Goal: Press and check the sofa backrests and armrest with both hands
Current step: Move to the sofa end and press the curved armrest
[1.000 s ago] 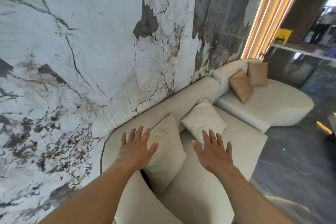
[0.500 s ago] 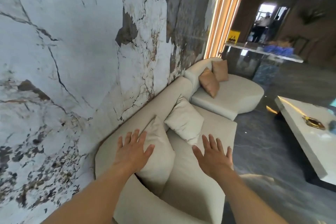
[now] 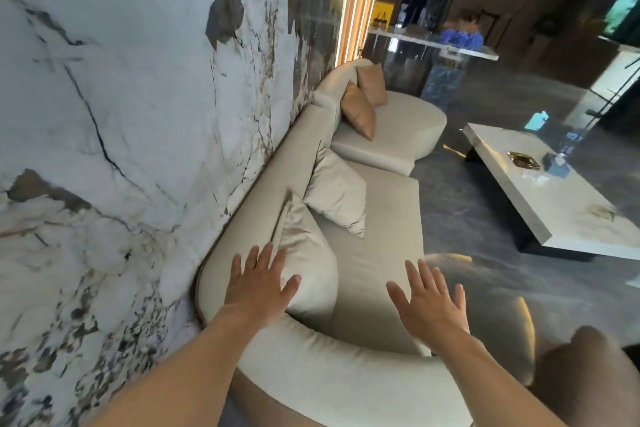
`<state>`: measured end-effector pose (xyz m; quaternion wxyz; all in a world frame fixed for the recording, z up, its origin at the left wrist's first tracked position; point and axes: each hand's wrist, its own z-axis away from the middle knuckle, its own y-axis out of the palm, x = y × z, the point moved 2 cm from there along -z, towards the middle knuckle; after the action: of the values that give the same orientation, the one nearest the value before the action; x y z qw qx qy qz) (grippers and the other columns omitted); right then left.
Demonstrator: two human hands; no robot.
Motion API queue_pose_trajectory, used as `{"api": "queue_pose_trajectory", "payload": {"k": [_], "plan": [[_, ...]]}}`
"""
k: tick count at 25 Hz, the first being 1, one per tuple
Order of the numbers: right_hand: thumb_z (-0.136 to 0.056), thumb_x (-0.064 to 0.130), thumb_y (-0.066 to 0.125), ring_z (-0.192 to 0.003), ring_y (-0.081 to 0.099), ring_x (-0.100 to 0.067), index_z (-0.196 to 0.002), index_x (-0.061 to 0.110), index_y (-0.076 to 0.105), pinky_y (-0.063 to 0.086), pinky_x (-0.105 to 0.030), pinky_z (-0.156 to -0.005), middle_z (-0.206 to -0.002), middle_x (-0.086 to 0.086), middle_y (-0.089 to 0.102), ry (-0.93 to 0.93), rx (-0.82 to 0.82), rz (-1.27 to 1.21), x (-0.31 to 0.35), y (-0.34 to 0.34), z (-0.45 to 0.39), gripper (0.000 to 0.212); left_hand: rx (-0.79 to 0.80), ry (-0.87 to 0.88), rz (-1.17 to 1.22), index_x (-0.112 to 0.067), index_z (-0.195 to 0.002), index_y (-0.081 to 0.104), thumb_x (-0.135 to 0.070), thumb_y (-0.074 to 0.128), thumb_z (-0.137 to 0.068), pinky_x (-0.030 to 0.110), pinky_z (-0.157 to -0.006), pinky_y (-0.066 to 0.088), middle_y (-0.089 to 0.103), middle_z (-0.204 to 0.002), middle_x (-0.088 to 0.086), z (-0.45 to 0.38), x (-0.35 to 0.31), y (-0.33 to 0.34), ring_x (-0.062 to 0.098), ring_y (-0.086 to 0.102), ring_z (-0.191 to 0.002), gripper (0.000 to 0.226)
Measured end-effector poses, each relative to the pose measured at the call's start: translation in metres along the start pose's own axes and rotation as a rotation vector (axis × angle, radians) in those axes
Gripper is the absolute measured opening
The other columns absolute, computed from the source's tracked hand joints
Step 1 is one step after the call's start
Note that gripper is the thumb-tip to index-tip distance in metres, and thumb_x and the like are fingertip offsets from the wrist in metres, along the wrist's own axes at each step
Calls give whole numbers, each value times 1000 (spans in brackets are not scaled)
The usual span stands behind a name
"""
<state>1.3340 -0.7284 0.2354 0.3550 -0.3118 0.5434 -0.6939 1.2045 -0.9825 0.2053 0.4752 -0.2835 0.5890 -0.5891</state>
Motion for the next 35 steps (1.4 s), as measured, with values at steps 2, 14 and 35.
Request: {"api": "queue_pose_trajectory", "payload": {"k": [2, 14, 35], "plan": [[-92, 65, 8, -148, -12, -15, -153, 32, -3, -6, -50, -118, -162, 9, -9, 21, 20, -11, 0, 24, 3, 70, 31, 25, -8, -30, -153, 1, -59, 14, -94, 47, -117, -7, -3, -163, -1, -2, 6, 20, 21, -7, -148, 67], [-93, 64, 7, -143, -25, -13, -153, 30, -7, -15, -45, -116, -160, 9, -21, 47, 166, -17, -9, 246, 19, 70, 166, 198, -102, -32, -152, 6, -60, 12, -94, 45, -117, -11, -1, -163, -1, -4, 18, 219, 21, -11, -148, 65], [-87, 54, 36, -139, 38, -29, -144, 19, 45, 26, -57, -108, -150, -5, 43, -7, -309, -76, -42, 311, 17, 66, -82, 209, -149, -32, -139, 43, -57, 38, -84, 53, -116, 12, 42, -149, -5, -19, 2, 279, 24, 28, -141, 61]]}}
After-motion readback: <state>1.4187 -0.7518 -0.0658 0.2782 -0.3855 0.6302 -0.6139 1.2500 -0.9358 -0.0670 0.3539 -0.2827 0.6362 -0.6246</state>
